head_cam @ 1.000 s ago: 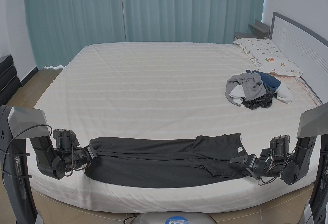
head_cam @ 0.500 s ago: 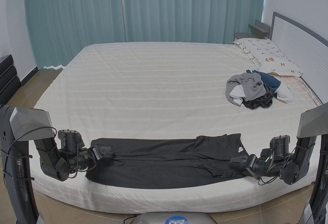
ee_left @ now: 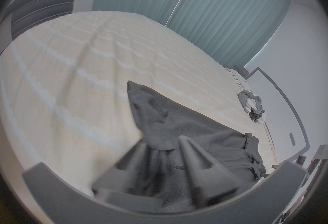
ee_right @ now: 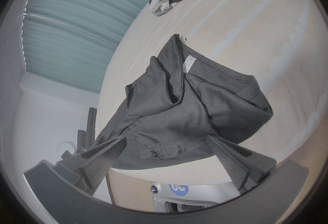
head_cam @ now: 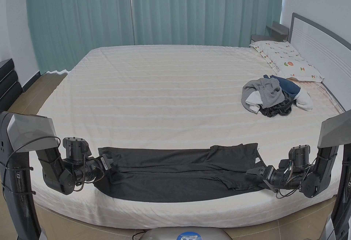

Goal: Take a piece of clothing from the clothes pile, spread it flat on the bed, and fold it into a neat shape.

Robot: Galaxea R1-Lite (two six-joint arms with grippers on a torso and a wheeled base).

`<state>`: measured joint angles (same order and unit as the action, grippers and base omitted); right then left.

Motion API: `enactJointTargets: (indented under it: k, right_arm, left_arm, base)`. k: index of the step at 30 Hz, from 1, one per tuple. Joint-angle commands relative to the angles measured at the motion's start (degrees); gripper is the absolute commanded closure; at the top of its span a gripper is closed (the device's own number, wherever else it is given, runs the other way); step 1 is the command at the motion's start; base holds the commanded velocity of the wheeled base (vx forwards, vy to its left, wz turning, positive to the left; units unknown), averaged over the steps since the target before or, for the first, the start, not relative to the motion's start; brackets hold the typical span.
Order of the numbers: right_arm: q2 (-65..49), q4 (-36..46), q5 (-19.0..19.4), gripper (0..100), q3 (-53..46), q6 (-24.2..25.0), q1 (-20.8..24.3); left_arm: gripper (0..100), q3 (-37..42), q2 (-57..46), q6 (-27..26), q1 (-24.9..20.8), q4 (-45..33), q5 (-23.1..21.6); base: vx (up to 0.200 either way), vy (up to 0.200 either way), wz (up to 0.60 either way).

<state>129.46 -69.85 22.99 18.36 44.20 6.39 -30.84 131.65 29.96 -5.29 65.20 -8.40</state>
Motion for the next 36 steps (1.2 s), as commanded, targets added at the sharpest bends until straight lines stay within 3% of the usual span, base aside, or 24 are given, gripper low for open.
enactJointTargets:
  k: [1,6,22,36]
  right_arm:
    - [0.0,0.0,0.0,0,0.0,0.0,0.0]
    - [0.0,0.0,0.0,0,0.0,0.0,0.0]
    - [0.2,-0.4,-0.5,0,0.5,0.2,0.0]
    - [-3.0,-1.4,-0.7,0,1.1,0.5,-1.7]
  left_arm:
    - [100,0.3,-1.0,-1.0,-0.8,-0.5,1.9]
    - [100,1.1,-0.8,-4.9,-0.9,-0.3,4.7]
    - [100,-0.2,0.2,-5.5,2.7,-0.6,3.4]
    - [100,-0.4,0.4,-5.4,2.7,-0.2,1.9]
  base:
    - [0.0,0.0,0.0]
    - [0.0,0.0,0.0]
    - [0.0,0.0,0.0]
    - [-0.029,0.0,0.0]
